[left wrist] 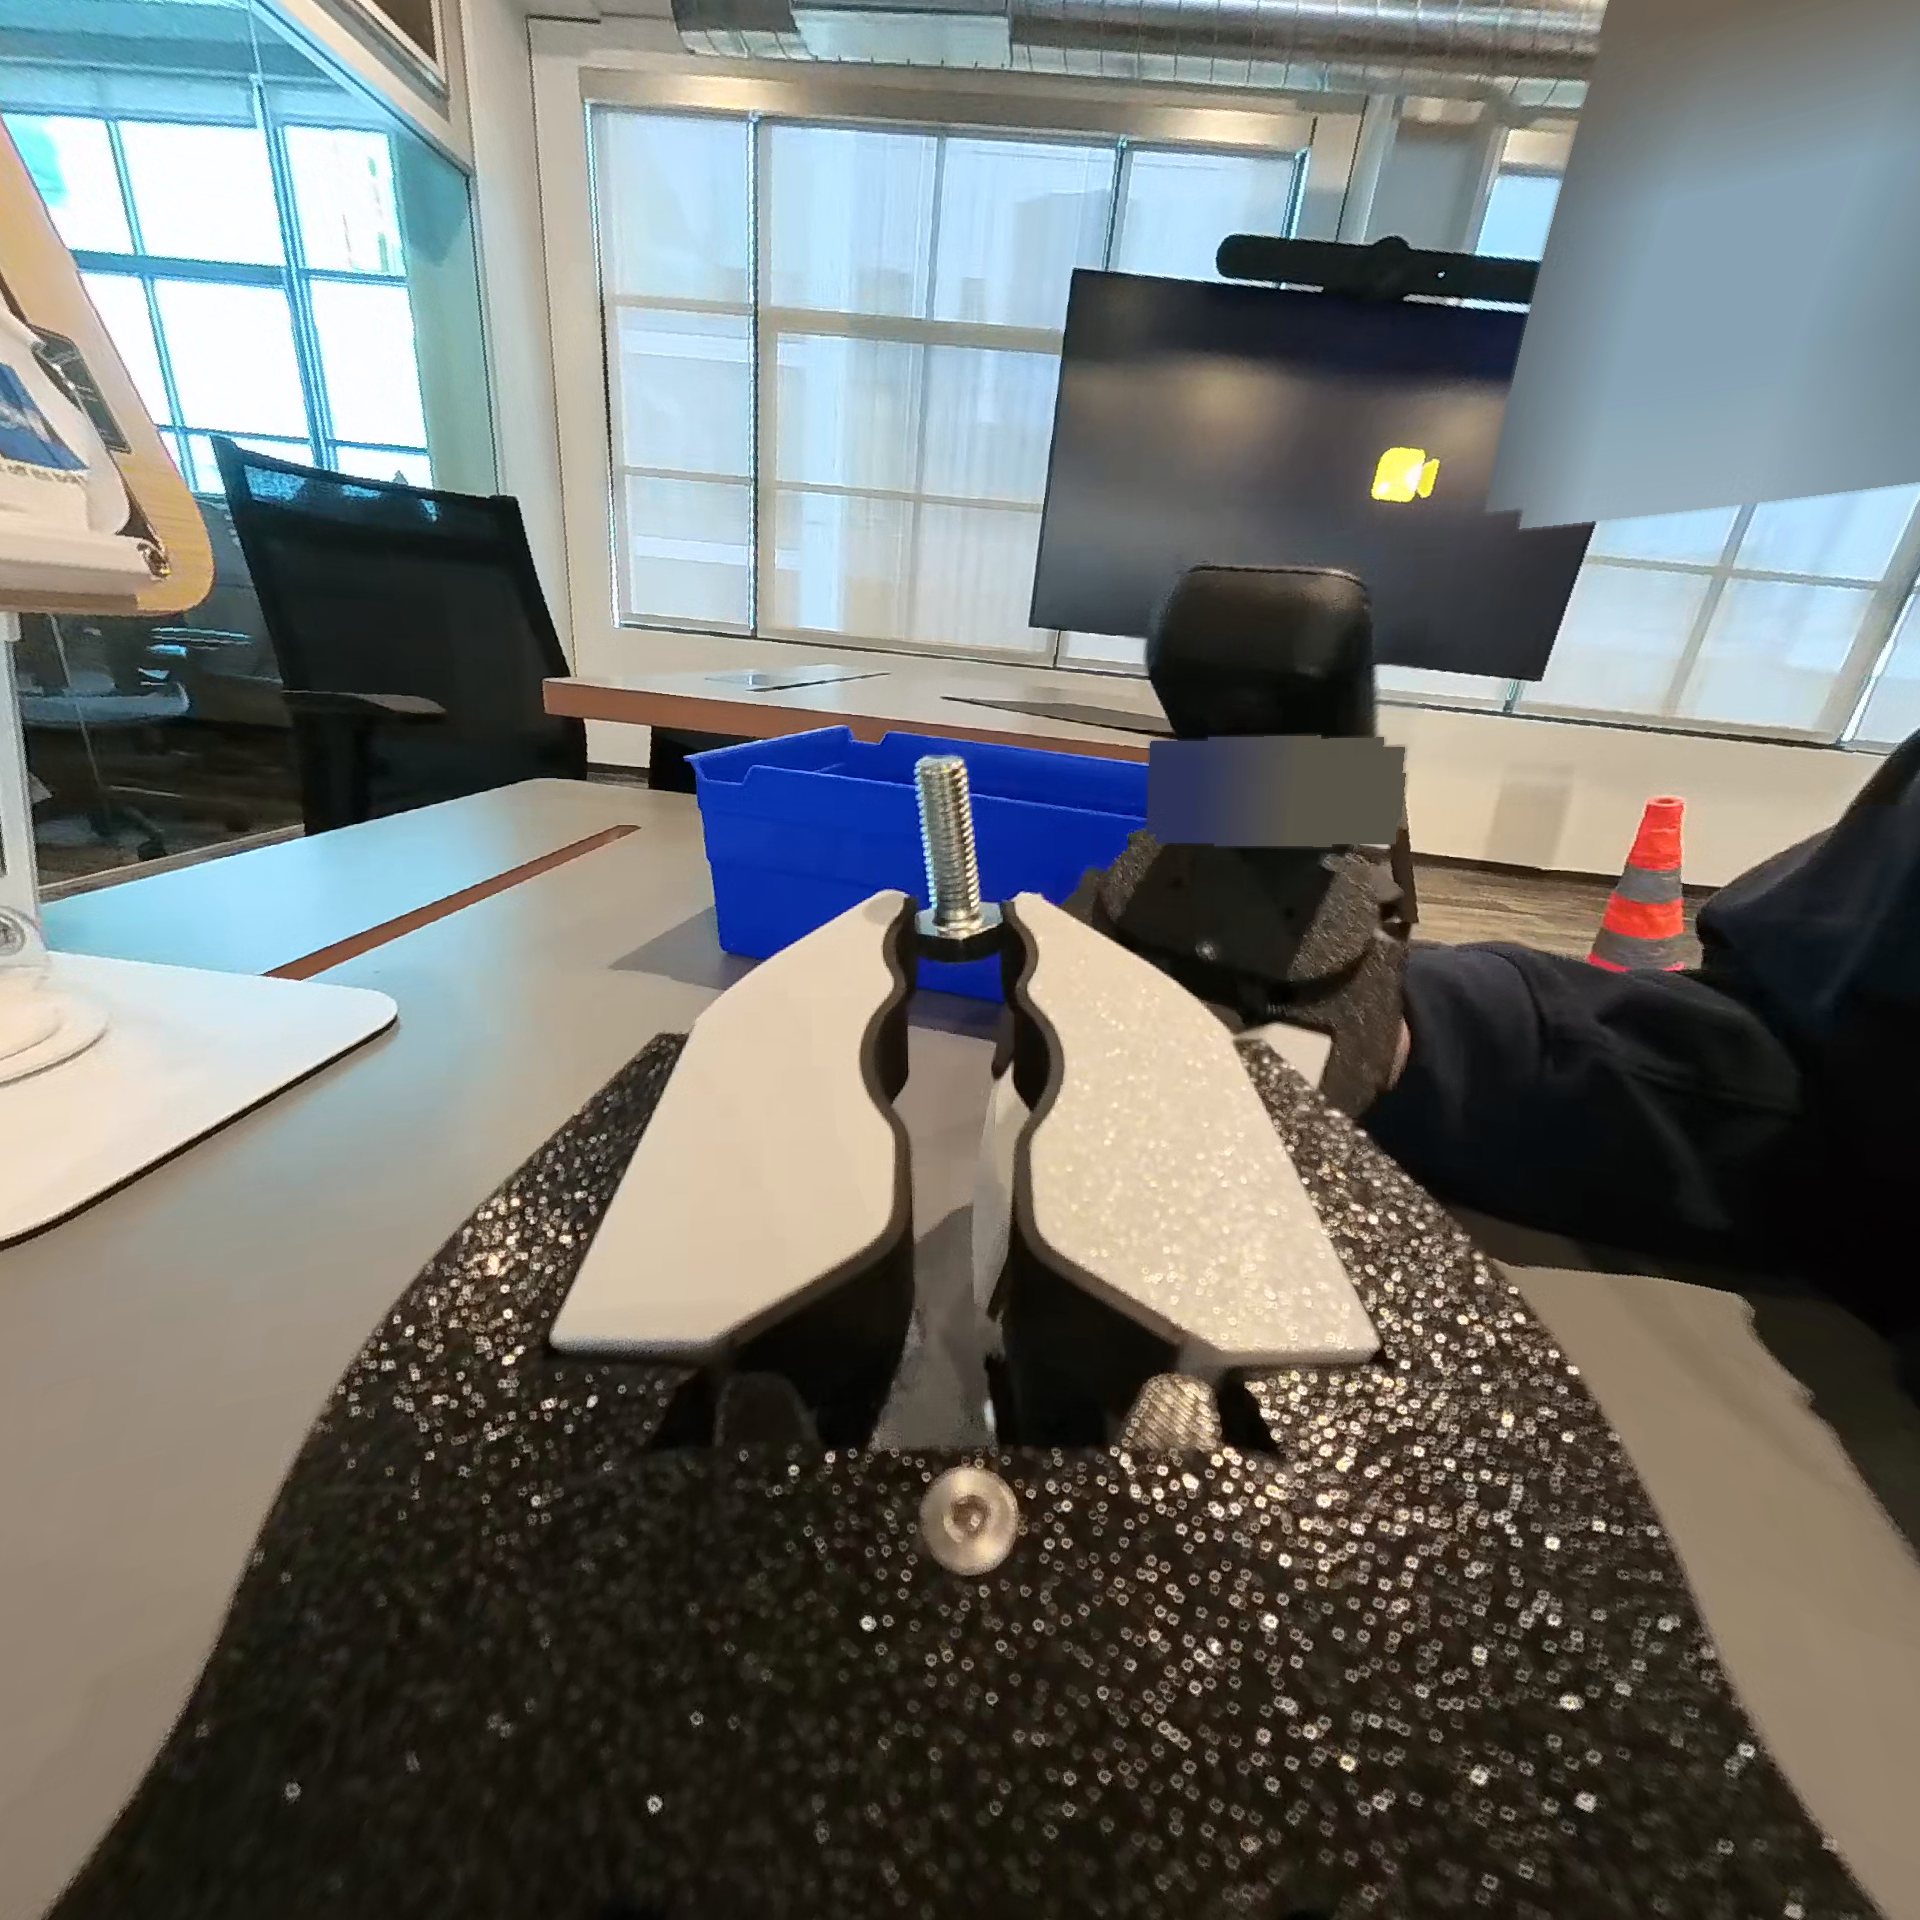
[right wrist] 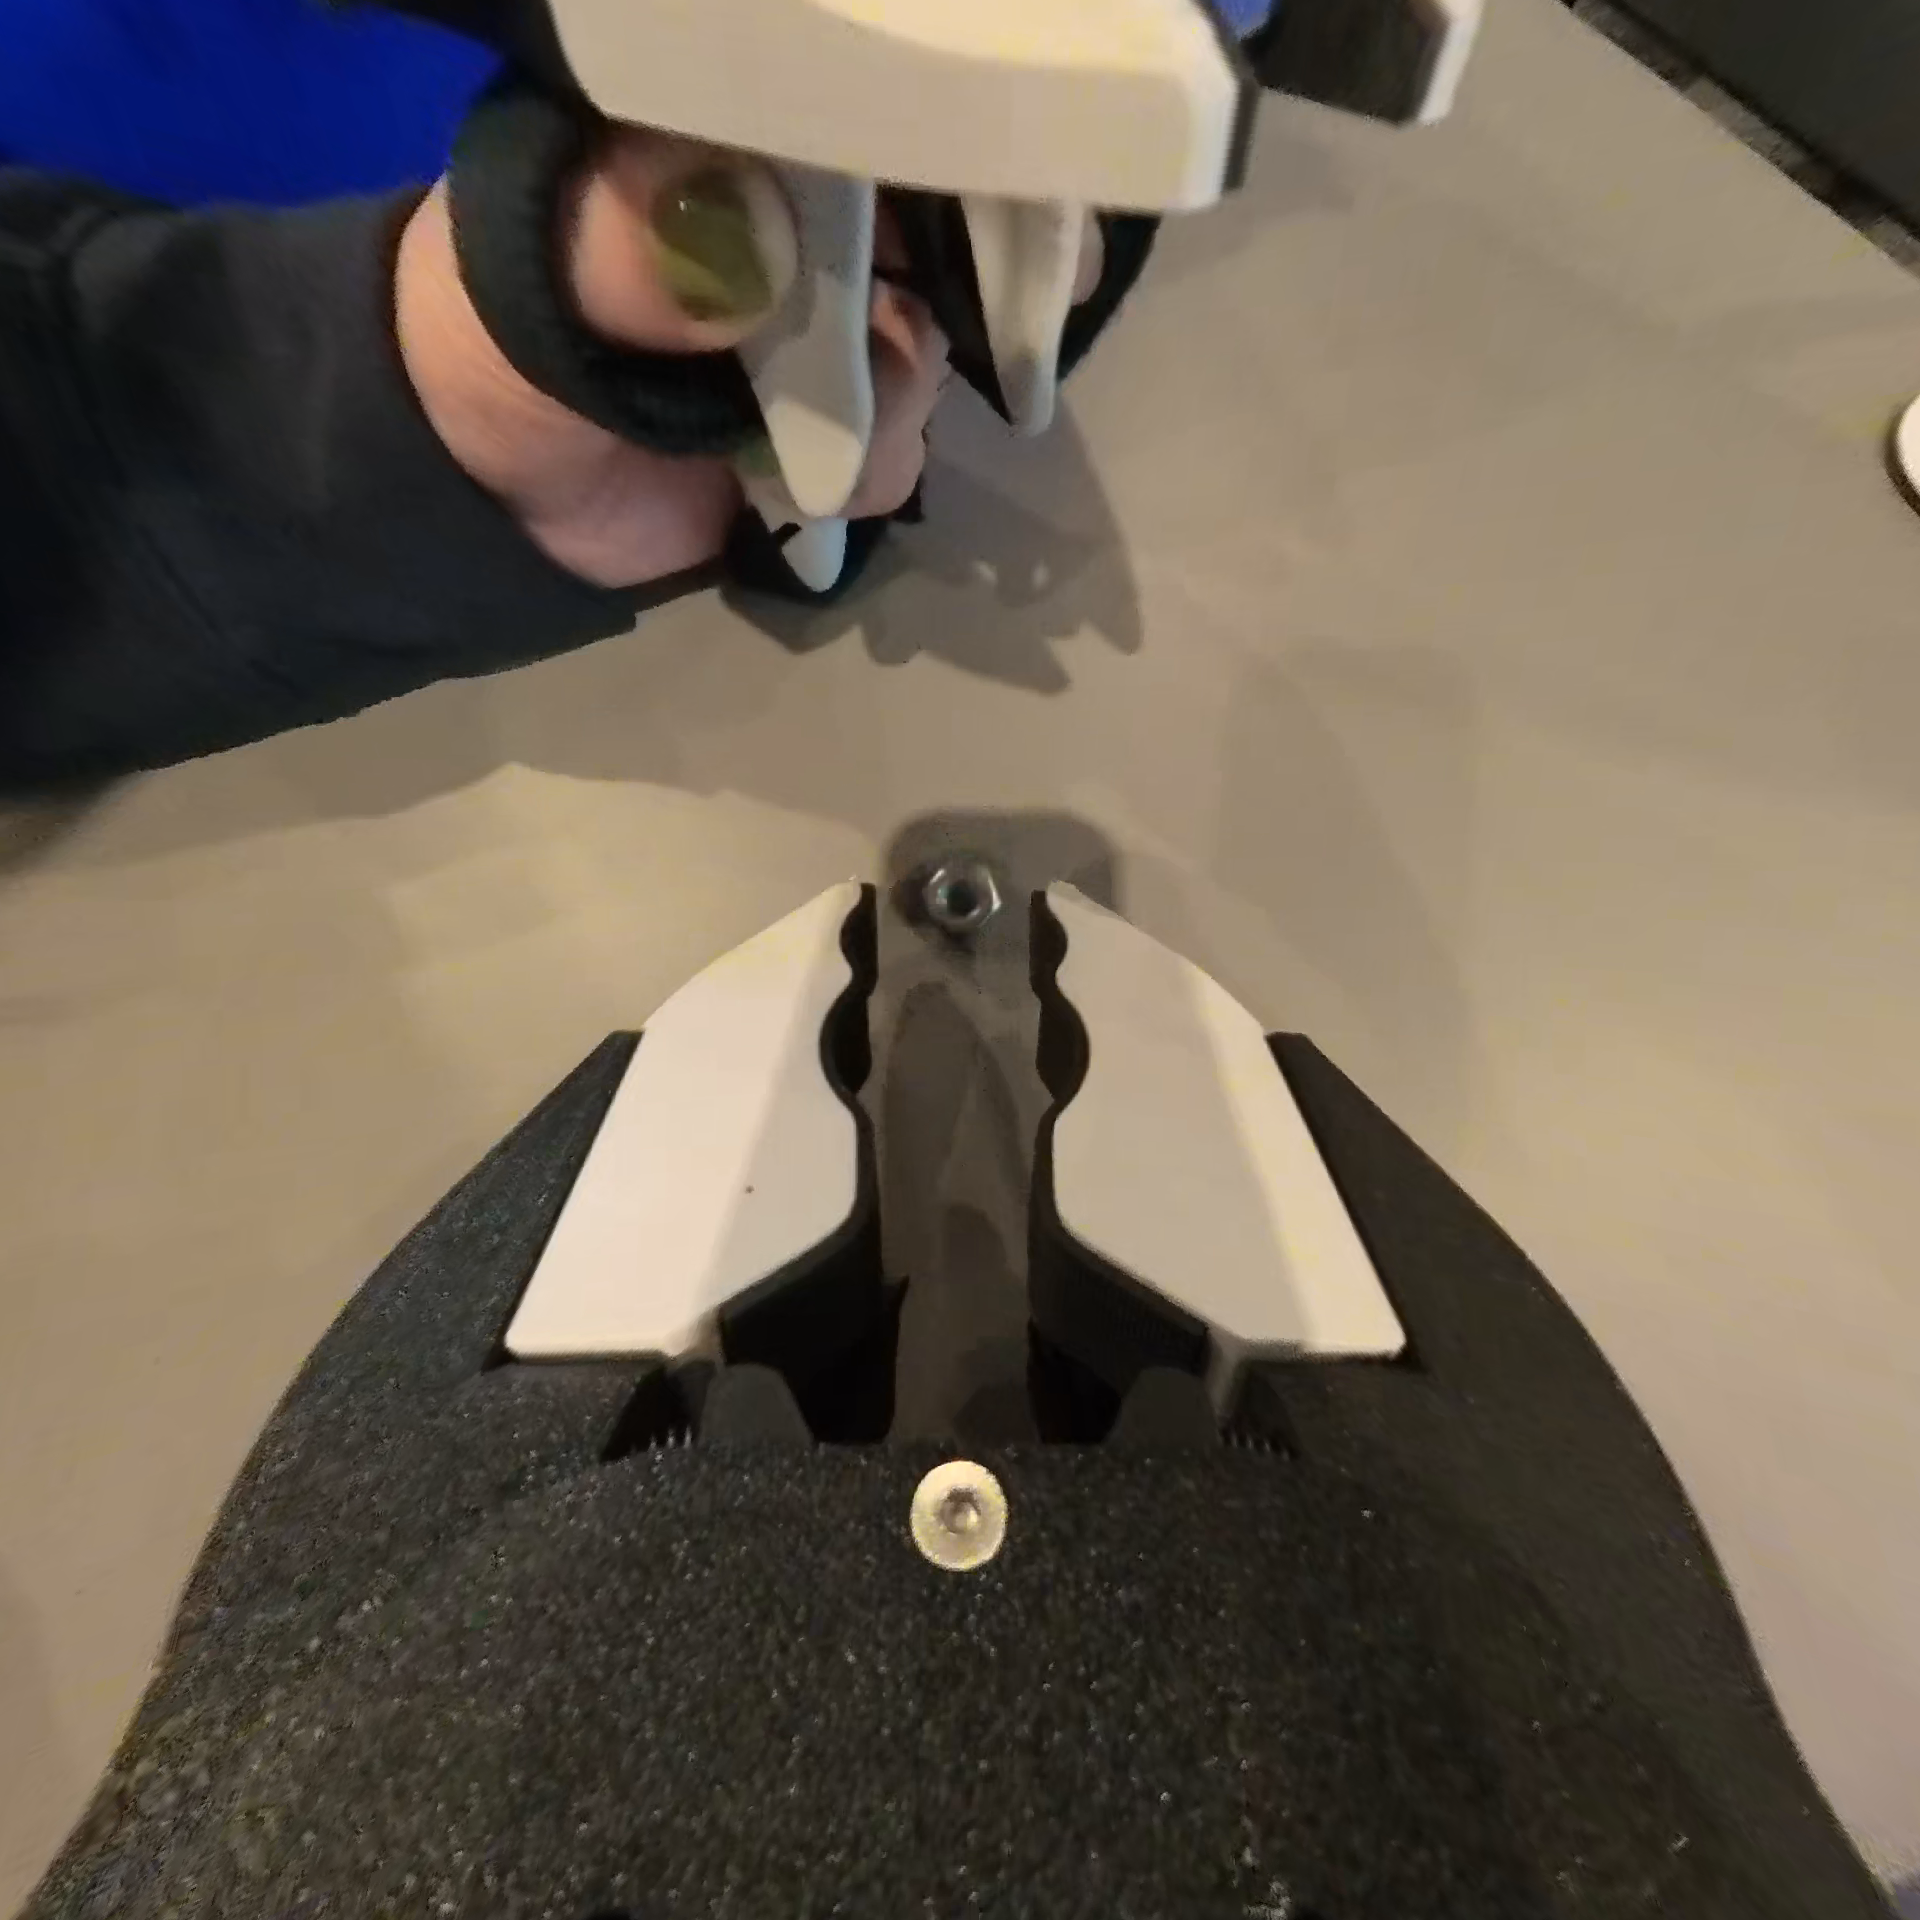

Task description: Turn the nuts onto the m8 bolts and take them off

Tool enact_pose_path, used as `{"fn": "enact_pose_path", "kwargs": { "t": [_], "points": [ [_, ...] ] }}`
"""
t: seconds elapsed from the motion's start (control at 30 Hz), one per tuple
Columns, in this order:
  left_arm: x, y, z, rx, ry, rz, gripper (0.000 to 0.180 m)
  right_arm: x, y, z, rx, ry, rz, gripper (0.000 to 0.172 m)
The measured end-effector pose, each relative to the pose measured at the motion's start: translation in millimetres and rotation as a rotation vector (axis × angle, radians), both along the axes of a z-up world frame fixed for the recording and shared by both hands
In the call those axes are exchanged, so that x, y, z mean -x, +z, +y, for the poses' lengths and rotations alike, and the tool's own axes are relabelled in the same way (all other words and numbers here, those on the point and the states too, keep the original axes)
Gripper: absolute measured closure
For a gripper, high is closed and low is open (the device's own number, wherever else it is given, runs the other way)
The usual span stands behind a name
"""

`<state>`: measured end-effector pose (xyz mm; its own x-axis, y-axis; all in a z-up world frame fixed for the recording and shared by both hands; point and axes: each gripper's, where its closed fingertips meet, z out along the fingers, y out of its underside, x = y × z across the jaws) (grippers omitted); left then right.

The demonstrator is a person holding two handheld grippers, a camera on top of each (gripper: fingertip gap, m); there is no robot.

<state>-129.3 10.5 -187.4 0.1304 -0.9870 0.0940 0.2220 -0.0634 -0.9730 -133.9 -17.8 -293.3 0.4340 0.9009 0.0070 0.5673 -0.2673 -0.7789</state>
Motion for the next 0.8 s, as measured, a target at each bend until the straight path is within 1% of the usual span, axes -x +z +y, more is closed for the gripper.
{"fn": "enact_pose_path", "kwargs": {
  "t": [0.1,0.23,0.3,0.37,0.43,0.5,0.6,0.67,0.73,0.8],
  "points": [
    [0,-1,0,-0.001,0.002,0.004,0.166,5,-6,3,-0.005,-0.021,-0.031,0.147],
    [0,-1,0,0.002,-0.002,0.008,0.166,4,-17,3,0.037,-0.035,-0.066,0.148],
    [-1,-2,0,0.002,-0.005,0.012,0.166,4,-17,4,0.044,-0.04,-0.055,0.149],
    [-2,-2,-1,-0.001,-0.008,0.017,0.166,5,-18,4,0.043,-0.037,-0.054,0.156],
    [-3,-3,-2,-0.007,-0.012,0.026,0.166,3,-14,6,0.024,-0.039,-0.064,0.156],
    [-4,-5,-3,-0.015,-0.016,0.041,0.166,-8,6,15,-0.054,-0.079,-0.047,0.156],
    [-8,-8,-7,-0.031,-0.036,0.076,0.166,-27,60,25,-0.173,-0.128,0.04,0.157],
    [-11,-11,-10,-0.038,-0.061,0.102,0.166,-32,96,24,-0.218,-0.081,0.091,0.157],
    [-15,-15,-16,-0.045,-0.094,0.132,0.166,-26,124,14,-0.227,0.05,0.113,0.157],
    [-20,-18,-21,-0.057,-0.129,0.16,0.166,-18,133,5,-0.221,0.174,0.049,0.157]
  ]
}}
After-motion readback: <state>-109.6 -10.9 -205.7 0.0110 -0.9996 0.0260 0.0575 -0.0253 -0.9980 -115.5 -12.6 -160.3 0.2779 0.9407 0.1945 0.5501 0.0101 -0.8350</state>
